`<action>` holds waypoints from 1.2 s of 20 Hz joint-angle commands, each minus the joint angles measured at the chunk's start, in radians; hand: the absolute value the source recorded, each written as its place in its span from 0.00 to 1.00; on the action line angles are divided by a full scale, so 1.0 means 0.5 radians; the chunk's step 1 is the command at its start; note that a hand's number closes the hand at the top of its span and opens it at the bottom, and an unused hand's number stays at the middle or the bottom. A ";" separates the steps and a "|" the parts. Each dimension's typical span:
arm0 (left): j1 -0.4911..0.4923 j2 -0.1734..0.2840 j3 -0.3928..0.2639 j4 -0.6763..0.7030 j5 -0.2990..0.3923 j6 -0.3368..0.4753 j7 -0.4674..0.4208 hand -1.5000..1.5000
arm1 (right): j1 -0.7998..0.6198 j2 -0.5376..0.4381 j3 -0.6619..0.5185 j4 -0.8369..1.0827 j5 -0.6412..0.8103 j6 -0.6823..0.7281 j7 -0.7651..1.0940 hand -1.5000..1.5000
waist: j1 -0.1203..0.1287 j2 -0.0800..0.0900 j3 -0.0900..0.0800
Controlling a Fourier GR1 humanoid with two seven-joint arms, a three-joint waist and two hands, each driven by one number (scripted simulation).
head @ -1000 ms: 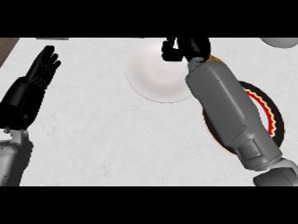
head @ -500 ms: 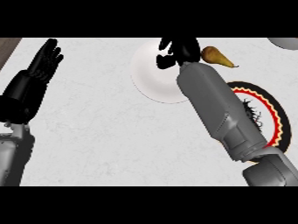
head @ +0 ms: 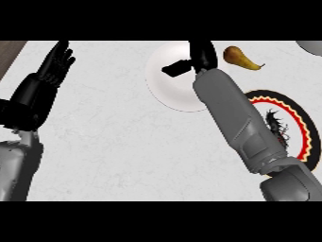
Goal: Pick the pear from the plate and place it in the plate
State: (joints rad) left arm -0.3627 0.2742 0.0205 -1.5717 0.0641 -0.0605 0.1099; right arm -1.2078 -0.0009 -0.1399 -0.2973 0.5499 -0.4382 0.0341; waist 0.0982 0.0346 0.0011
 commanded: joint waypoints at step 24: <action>0.146 0.027 0.140 -0.070 -0.017 -0.013 0.060 0.50 | 0.419 -0.535 -0.534 -0.208 -0.690 0.530 -0.771 0.00 | -0.173 -0.063 -0.001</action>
State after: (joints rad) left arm -0.3048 0.2820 0.0756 -1.5866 0.0485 -0.0577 0.1196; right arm -1.0415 -0.2264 -0.4099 -0.3822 0.2225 -0.2310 -0.3265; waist 0.0131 0.0047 0.0005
